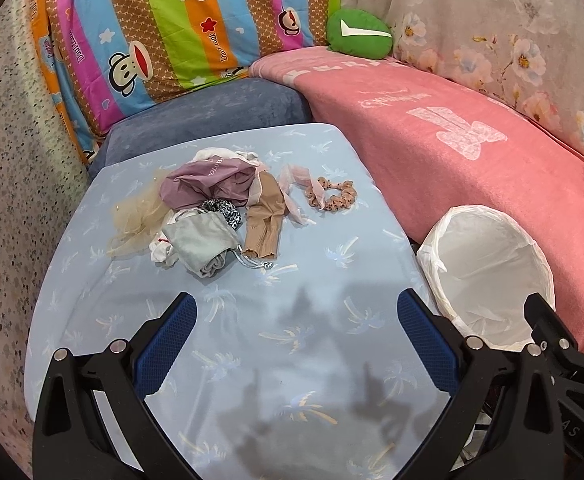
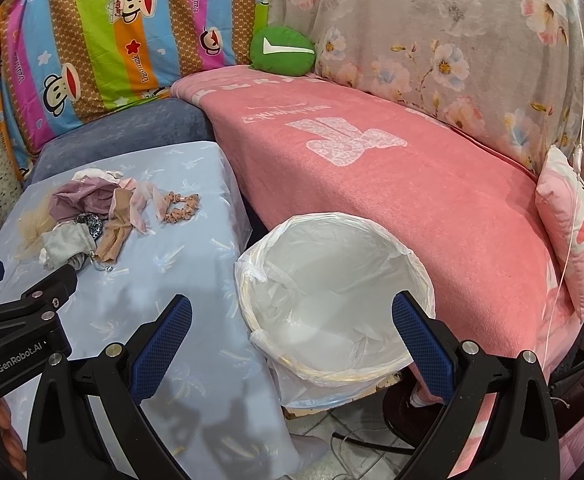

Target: Organize soft objects

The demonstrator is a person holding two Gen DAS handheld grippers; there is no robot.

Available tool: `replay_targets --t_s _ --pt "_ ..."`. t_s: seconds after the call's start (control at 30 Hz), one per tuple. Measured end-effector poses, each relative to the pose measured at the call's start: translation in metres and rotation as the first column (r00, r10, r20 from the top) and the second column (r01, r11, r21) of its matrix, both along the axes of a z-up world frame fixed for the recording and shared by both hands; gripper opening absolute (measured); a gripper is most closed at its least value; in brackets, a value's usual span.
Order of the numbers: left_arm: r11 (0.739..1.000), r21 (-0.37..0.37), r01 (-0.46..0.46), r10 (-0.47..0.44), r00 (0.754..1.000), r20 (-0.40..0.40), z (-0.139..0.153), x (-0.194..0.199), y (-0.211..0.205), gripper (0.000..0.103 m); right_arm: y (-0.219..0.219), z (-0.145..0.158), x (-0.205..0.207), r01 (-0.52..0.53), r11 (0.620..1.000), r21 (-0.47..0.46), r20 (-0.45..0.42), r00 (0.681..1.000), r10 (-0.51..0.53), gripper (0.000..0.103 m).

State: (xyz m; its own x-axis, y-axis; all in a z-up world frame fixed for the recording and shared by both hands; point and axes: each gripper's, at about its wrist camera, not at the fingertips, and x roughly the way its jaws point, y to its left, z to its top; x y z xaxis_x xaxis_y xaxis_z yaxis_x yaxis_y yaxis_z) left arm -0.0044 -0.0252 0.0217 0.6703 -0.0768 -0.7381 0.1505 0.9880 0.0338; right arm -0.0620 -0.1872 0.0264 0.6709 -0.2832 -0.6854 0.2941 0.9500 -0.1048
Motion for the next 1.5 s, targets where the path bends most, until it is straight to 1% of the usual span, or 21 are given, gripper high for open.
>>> replay_targets --t_s 0.23,1.13,1.5 --pt "1.000 -0.003 -0.015 0.015 1.000 -0.008 -0.0001 -0.0009 0.0023 0.096 0.0052 0.0005 -0.0026 -0.017 1.000 -0.013 -0.002 1.000 0.017 0.097" --pt "1.000 -0.001 -0.003 0.003 1.000 -0.009 0.0022 -0.0024 -0.0035 0.096 -0.0004 0.0030 -0.0074 -0.007 1.000 -0.013 0.007 1.000 0.007 0.097" --pt "1.000 -0.015 0.002 -0.003 1.000 -0.025 -0.0012 0.0025 0.0004 0.096 0.0035 0.0001 -0.0047 0.007 1.000 -0.015 0.004 1.000 -0.007 0.097"
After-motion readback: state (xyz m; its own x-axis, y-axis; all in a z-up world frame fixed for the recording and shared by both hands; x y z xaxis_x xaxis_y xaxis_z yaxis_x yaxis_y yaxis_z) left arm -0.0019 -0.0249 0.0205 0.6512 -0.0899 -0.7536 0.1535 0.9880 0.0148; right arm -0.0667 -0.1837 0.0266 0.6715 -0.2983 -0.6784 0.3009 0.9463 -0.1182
